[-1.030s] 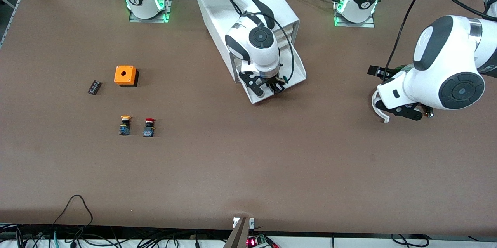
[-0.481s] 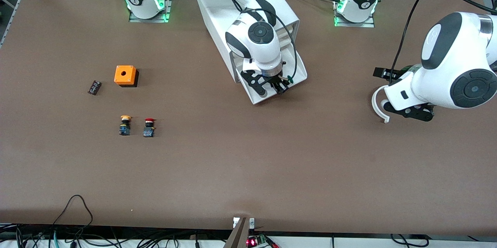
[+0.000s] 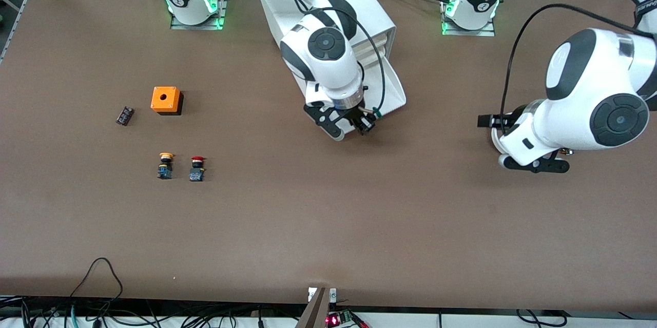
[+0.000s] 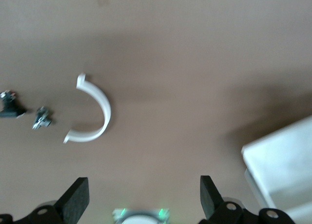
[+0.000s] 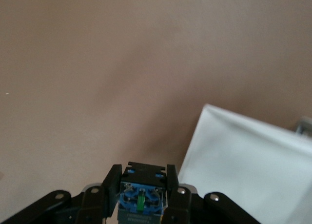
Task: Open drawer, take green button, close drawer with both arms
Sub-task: 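Carry the button toward the buttons while the left gripper reaches the drawer, then push the drawer shut with the left gripper while the right gripper lowers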
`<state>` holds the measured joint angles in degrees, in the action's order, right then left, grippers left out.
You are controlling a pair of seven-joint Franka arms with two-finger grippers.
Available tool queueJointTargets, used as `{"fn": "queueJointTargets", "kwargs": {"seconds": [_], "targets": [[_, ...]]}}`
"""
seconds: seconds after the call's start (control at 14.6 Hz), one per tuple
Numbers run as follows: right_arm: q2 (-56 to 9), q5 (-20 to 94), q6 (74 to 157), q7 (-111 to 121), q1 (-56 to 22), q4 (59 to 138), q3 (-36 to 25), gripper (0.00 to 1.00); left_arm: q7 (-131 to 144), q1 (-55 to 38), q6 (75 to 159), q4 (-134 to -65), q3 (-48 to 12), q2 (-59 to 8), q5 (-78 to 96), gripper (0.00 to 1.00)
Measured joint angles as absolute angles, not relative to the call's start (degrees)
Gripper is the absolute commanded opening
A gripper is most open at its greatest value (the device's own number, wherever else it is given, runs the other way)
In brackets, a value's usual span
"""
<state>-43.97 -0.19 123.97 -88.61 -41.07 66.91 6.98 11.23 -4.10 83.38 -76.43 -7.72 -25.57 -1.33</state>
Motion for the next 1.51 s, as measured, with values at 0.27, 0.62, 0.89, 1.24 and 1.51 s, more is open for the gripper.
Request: {"fn": "queueJointTargets", "kwargs": {"seconds": [0.27,0.62,0.89,1.24,1.51], "targets": [[-41.7,-0.2,113.8,-71.6,-37.0,67.0,6.4,0.00,21.4,-4.8,95.8,-82.9,-9.9,-26.0,-0.8,1.00],[-38.9,-0.2,109.5,-46.6,-29.0,71.4,3.8,0.00,34.8,-7.6,111.6,-93.4,-13.8,-26.1,-0.8,1.00],[-38.7,-0.2,110.4,-30.8,-23.8,74.2,1.9,0.00,48.2,-13.4,121.7,-100.4,-14.1,-26.1,-2.2,1.00],[-38.9,-0.2,119.0,-15.0,-17.2,82.0,1.7,0.00,56.4,-17.1,138.2,-111.4,-14.3,-26.1,-2.7,1.00],[-40.4,-0.2,129.1,-10.1,-14.5,89.6,1.7,0.02,58.0,-18.3,146.3,-117.5,-15.0,-26.1,-2.7,1.00]]}}
